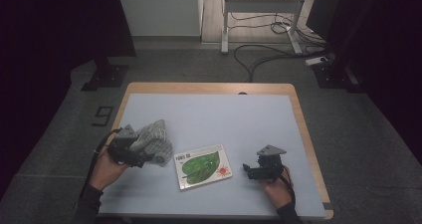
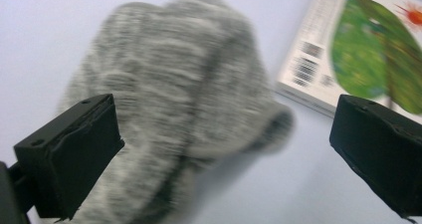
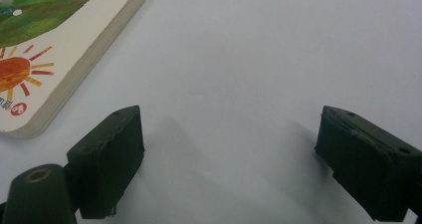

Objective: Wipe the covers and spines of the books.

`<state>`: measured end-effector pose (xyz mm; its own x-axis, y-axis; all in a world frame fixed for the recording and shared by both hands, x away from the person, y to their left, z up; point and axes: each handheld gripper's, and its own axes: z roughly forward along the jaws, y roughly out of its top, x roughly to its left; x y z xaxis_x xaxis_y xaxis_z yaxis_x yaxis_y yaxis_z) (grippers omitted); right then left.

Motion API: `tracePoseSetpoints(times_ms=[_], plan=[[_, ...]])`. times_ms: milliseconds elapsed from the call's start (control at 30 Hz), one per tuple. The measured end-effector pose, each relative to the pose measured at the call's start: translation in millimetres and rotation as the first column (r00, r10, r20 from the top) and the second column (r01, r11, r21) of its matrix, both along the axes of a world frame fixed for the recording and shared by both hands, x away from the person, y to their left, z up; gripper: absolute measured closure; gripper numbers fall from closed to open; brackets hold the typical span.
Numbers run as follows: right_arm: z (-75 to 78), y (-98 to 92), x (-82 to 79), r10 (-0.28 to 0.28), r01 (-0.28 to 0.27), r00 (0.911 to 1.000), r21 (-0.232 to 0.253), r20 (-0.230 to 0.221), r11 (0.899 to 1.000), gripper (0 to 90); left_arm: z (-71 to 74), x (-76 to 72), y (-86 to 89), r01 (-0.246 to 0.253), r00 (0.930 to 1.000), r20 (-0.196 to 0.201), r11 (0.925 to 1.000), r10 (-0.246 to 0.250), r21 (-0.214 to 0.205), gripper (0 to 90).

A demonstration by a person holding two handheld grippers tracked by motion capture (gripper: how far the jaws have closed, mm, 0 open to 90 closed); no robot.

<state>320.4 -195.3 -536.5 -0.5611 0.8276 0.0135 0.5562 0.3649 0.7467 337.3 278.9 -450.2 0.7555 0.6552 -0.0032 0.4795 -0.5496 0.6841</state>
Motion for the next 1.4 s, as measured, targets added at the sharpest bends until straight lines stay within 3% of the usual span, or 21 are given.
tracePoseSetpoints(times_ms=[100,267,433,600,833,1000,1200,1400], plan=[[0.0,0.0,0.0,0.0,0.0,1.0,0.0,0.0,1.0,10.7,-3.6,-13.0,-8.5,0.039,0.9992,0.011,0.9992,-0.039,0.006,0.0],[0.0,0.1,-0.1,0.0,0.0,1.0,-0.001,0.001,1.0,10.7,-16.1,-31.7,-21.8,0.096,0.9954,-0.005,0.9948,-0.096,-0.034,0.0],[0.0,0.1,-0.1,0.0,0.0,1.0,-0.001,0.001,1.0,10.7,-30.8,-45.1,-36.1,0.158,0.9872,-0.012,0.9845,-0.159,-0.076,0.0],[0.0,0.1,-0.1,0.001,-0.001,1.0,-0.001,0.002,1.0,10.8,-46.1,-47.7,-49.5,0.167,0.9853,-0.023,0.9834,-0.169,-0.071,0.0],[0.0,0.2,-0.2,0.001,-0.001,1.0,-0.001,0.002,1.0,10.9,-64.0,-46.6,-65.8,0.173,0.9845,-0.033,0.9849,-0.172,0.009,0.0],[0.0,0.2,-0.2,0.001,-0.001,1.0,0.0,0.002,1.0,11.0,-71.9,-45.4,-72.2,0.178,0.9837,-0.034,0.9832,-0.177,0.041,0.0],[0.0,0.3,-0.2,0.002,-0.002,1.0,-0.001,0.003,1.0,11.0,-72.3,-46.4,-75.2,0.181,0.9833,-0.028,0.9833,-0.18,0.023,0.1],[0.0,0.4,-0.3,0.002,-0.002,1.0,-0.004,0.004,1.0,11.1,-75.3,-46.8,-87.6,0.212,0.9769,-0.024,0.9772,-0.212,-0.006,1.3]])
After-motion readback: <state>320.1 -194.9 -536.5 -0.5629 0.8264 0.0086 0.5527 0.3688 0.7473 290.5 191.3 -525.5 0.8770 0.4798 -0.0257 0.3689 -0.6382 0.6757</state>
